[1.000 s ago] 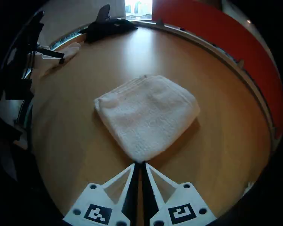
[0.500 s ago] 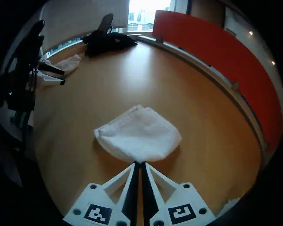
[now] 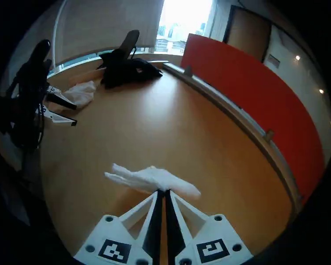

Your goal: Fold towel

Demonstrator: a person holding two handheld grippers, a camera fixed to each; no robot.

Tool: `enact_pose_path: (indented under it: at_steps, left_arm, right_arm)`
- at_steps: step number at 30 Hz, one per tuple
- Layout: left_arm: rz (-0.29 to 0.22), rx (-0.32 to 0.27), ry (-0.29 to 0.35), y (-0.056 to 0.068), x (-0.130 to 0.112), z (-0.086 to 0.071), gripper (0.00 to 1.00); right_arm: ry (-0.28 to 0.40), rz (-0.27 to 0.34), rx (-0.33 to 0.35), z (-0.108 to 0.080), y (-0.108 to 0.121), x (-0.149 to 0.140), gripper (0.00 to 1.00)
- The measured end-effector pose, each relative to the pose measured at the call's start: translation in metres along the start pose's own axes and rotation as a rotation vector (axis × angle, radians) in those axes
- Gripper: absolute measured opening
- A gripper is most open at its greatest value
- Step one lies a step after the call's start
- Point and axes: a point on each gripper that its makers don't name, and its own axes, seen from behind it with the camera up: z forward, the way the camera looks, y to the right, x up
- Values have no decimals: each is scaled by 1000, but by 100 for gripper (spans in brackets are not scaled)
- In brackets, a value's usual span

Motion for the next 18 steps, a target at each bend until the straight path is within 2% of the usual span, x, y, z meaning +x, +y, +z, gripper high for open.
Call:
enact_pose_path:
  at_steps: [8, 18]
  left_arm:
    - [5, -9, 14, 4, 6, -1, 94]
    - [12, -19, 19, 9, 10, 0, 94]
  right_arm:
    - [28, -15, -23, -15, 18, 22, 5]
    - [17, 6, -44, -39, 46, 12, 5]
